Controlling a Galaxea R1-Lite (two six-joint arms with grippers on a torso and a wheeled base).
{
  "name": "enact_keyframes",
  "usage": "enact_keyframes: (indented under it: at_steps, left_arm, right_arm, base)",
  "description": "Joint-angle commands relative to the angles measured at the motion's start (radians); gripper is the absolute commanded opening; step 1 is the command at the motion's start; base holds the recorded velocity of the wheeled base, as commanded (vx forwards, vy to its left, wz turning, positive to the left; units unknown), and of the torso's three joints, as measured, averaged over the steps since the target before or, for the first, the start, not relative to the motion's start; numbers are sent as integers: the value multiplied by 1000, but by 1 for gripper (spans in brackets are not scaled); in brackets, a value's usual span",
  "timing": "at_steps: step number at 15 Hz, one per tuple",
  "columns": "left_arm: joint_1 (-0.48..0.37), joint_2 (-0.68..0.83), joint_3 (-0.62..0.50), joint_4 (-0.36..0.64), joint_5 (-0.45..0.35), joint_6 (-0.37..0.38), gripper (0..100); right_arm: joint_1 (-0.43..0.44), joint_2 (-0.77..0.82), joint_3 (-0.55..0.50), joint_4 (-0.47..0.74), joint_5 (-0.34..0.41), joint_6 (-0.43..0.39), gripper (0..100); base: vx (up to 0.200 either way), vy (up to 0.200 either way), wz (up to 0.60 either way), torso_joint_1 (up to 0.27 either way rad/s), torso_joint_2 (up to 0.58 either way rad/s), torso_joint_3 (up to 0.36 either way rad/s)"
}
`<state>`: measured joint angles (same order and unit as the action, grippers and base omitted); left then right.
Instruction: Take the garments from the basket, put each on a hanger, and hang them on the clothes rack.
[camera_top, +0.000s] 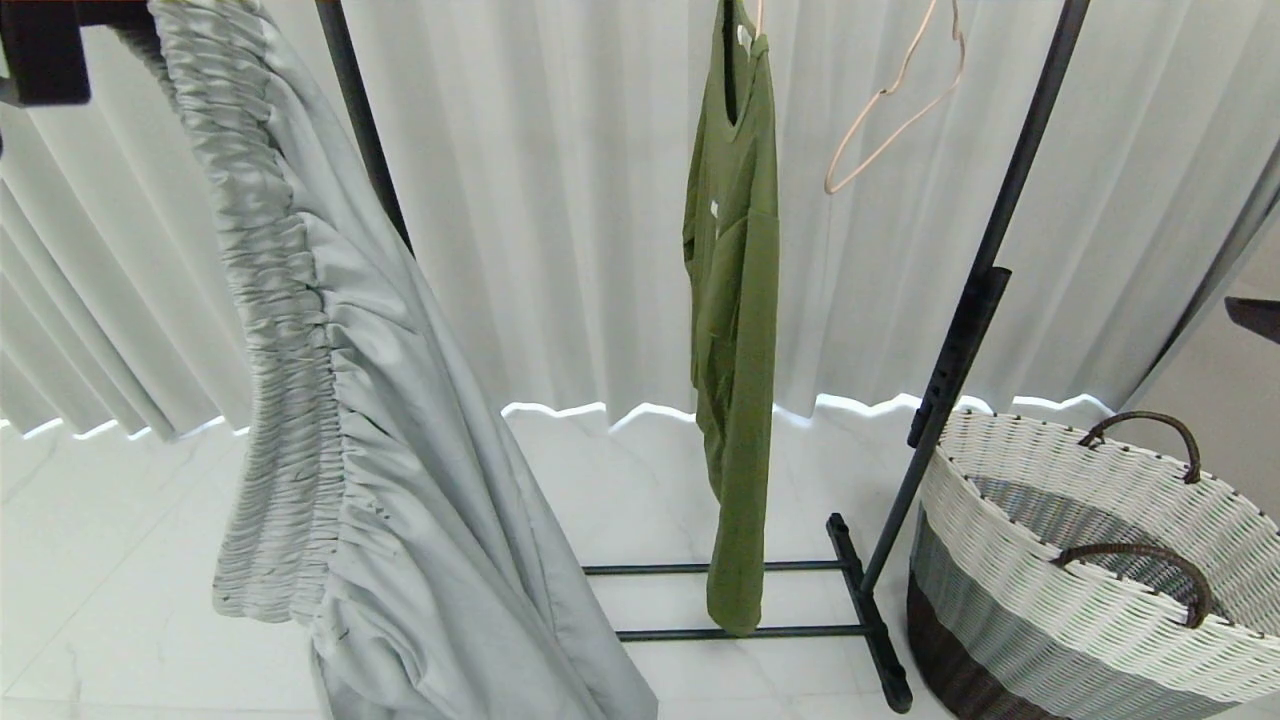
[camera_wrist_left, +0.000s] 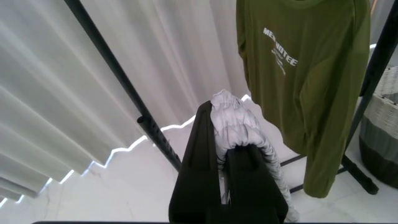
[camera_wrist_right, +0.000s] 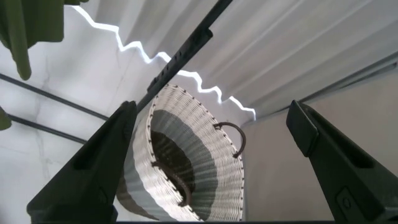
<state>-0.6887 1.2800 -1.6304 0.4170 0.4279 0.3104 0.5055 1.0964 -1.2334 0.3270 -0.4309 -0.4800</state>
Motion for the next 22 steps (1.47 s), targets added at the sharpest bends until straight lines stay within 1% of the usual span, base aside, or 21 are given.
enact_keyframes:
  at_steps: [1,4,6,10,17,19,21,22]
  left_arm:
    - [0,-1,1,0,0,1,0]
    - [2,-5,9,-3,2,18,0]
    - [2,-7,11,-3,2,22,0]
    - [2,-16,14,-3,3,35,0]
    - [2,-18,32,-3,3,35,0]
    - [2,-18,32,-3,3,35,0]
    - [2,-18,37,-3,5,35,0]
    - [2,-18,44,-1,9,36,0]
  right_arm:
    - [-1,-4,-5,0,0,0,100]
    - [-1,-4,-8,-5,0,0,100]
    - [-1,-3,-1,-39,0,0,100]
    - [-15,-4,-3,-43,0,0,100]
    - [-15,-3,-3,-45,3,0,100]
    - [-13,-4,-1,-54,21,3,100]
    - [-13,-3,8,-83,61,1,100]
    - [-13,-3,11,-88,64,1,100]
  base:
    - [0,0,0,0,0,0]
    - [0,0,0,0,0,0]
    - [0,0,0,0,0,0]
    - [0,0,0,45,-240,-273]
    - [0,0,0,123,-496,-323]
    - [0,0,0,168,-464,-310]
    - [0,0,0,173,-481,-303]
    - [0,0,0,188,-486,-305]
